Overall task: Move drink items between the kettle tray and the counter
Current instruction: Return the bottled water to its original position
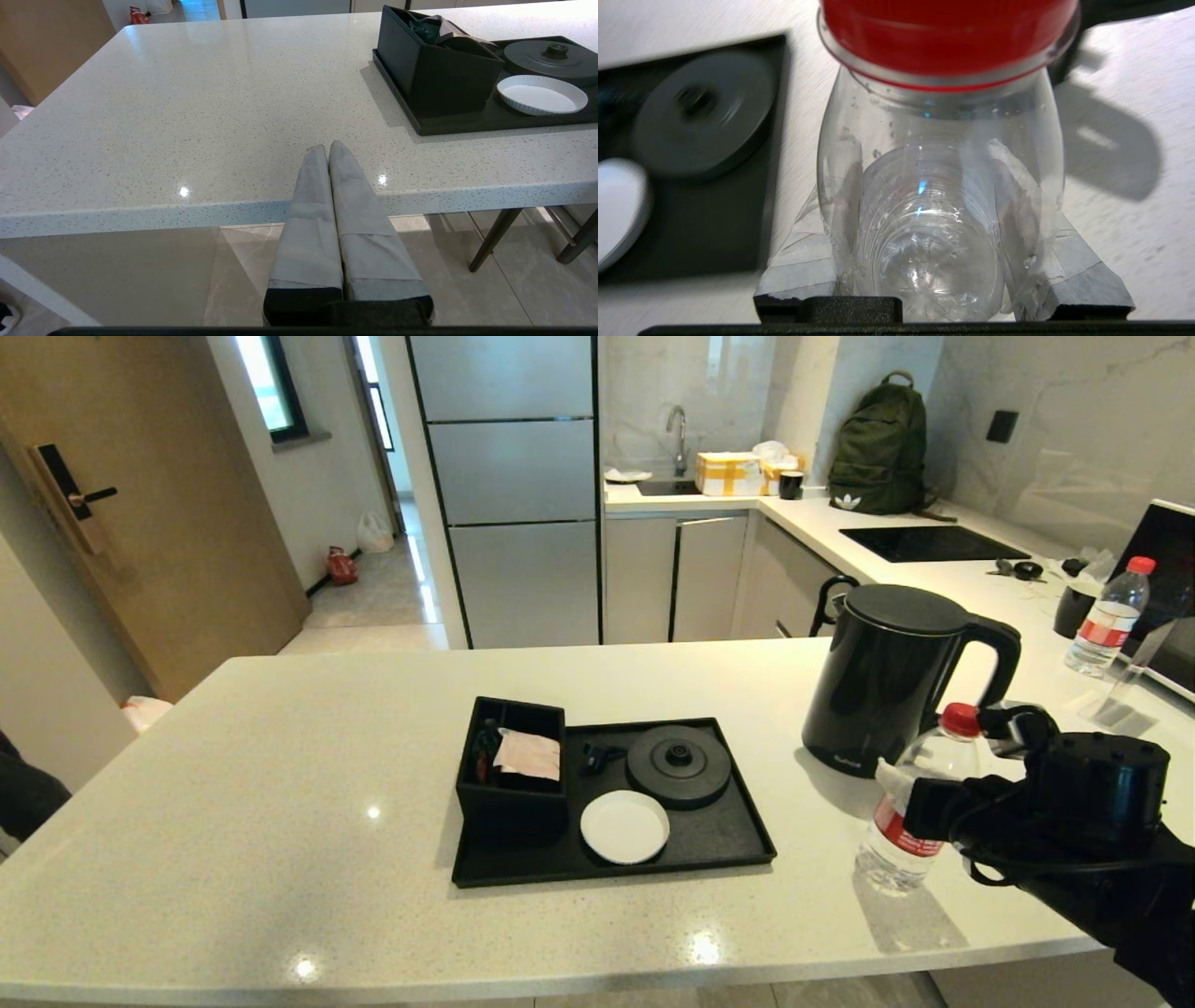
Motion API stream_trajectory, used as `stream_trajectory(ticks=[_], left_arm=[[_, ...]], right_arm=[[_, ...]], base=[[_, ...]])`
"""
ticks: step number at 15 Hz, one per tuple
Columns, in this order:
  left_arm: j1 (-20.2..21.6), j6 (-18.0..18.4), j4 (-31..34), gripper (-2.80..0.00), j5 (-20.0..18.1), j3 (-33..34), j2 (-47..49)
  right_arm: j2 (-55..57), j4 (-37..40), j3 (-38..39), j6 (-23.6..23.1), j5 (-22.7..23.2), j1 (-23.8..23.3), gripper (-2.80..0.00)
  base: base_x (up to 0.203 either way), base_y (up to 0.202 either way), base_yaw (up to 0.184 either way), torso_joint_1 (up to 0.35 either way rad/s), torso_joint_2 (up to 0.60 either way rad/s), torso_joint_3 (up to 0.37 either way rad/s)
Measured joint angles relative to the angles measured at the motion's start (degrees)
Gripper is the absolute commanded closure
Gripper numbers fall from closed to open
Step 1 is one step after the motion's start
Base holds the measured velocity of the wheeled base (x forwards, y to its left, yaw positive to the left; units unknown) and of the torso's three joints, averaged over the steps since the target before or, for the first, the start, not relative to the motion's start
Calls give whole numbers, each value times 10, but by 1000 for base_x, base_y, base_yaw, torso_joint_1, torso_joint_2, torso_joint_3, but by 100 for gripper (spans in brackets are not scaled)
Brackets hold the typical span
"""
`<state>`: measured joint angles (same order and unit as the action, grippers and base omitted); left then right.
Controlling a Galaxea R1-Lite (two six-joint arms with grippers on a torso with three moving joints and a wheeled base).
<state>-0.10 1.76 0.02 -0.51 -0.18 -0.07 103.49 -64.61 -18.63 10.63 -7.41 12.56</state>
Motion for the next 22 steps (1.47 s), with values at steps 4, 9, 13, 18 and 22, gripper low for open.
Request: stream_trajectory(ticks=[4, 9, 13, 18, 22], left_arm=[[0, 0, 0, 0, 0, 0, 0], [0, 0, 0, 0, 0, 0, 0], [0, 0, 0, 0, 0, 0, 0], [0, 0, 0, 0, 0, 0, 0], [0, 0, 0, 0, 0, 0, 0]], right_arm=[[-70, 118, -59, -1, -33, 128, 0], [-34, 169, -199, -9, -147, 283, 0], [29, 171, -270, -34, -172, 326, 0], [109, 171, -359, -42, -174, 338, 0], [158, 169, -390, -42, -173, 340, 0]], base=[[0, 0, 0, 0, 0, 0], [0, 0, 0, 0, 0, 0], [0, 0, 0, 0, 0, 0], [0, 0, 0, 0, 0, 0], [0, 0, 0, 0, 0, 0]])
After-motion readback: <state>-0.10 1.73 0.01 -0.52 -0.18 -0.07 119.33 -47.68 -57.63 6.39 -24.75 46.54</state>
